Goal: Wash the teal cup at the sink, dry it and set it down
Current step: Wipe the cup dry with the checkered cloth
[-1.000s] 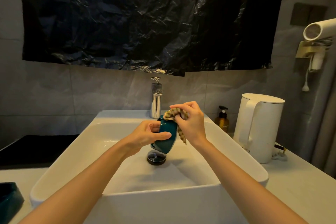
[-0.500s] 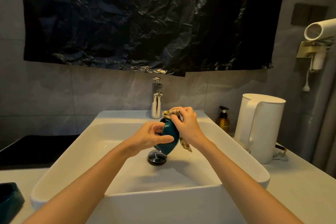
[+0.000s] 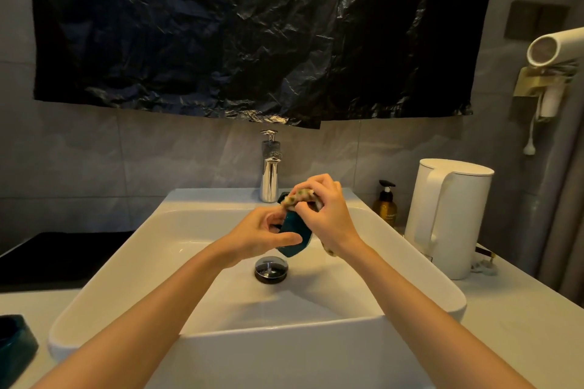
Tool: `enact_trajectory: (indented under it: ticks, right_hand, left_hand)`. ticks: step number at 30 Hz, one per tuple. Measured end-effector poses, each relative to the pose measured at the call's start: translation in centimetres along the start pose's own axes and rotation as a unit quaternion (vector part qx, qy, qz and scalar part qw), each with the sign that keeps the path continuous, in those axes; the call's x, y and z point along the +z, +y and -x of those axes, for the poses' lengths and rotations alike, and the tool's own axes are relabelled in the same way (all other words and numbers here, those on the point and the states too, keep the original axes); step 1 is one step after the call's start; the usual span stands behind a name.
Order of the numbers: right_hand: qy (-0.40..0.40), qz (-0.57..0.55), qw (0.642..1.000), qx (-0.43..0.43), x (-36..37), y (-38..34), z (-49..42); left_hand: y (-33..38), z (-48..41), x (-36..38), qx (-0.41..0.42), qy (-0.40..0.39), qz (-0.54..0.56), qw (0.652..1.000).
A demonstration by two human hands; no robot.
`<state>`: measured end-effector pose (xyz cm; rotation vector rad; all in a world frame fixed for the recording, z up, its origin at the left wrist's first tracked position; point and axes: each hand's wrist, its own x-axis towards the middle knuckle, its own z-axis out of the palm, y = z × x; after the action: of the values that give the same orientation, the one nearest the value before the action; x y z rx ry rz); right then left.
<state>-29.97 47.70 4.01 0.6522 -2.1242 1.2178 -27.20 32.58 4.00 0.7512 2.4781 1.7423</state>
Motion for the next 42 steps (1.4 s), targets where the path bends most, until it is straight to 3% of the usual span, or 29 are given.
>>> enact_trajectory:
  ticks: [2, 4, 6, 8, 11, 17, 24, 29, 34, 42]
  right_hand:
    - [0.011, -0.03, 0.999, 0.043, 0.2, 0.2, -0.5]
    - [0.013, -0.075, 0.983, 0.164, 0.3, 0.3, -1.4]
    - [-0.007, -0.136, 0.937, 0.321, -0.2, 0.4, -1.6]
    - [-0.043, -0.256, 0.872, 0.416, -1.4, 0.4, -1.2]
    - [-0.105, -0.426, 0.795, 0.419, -2.8, -0.4, -0.5]
    - [-0.188, -0.426, 0.772, 0.433, -3.0, -0.8, -0.2]
    - [-0.147, -0.4, 0.796, 0.429, -1.8, -0.9, -0.1]
    - [-0.047, -0.361, 0.862, 0.353, -0.7, -1.1, -0.2]
    - [-0.03, -0.288, 0.935, 0.207, -0.5, -1.4, 0.3]
    - [-0.066, -0.249, 0.952, 0.166, 0.0, -1.6, 0.4]
  left_hand:
    - [0.0, 0.0, 0.0, 0.009, -0.002, -0.004, 1.0]
    - [0.0, 0.1, 0.1, 0.012, -0.014, -0.011, 1.0]
    - [0.2, 0.3, 0.2, 0.014, -0.024, -0.01, 1.0]
    - [0.4, 0.2, 0.3, 0.024, -0.029, 0.0, 0.999]
    - [0.7, 0.3, 0.3, 0.036, -0.031, 0.02, 0.999]
    - [0.7, 0.7, 0.2, 0.045, -0.046, 0.027, 0.998]
    - [0.4, 0.2, 0.7, 0.031, -0.049, 0.009, 0.998]
    - [0.8, -0.4, 0.3, 0.025, 0.007, 0.104, 0.994]
    - [0.9, -0.7, -0.2, -0.001, 0.024, 0.185, 0.983]
    - [0.4, -1.0, -0.4, -0.012, 0.05, 0.173, 0.984]
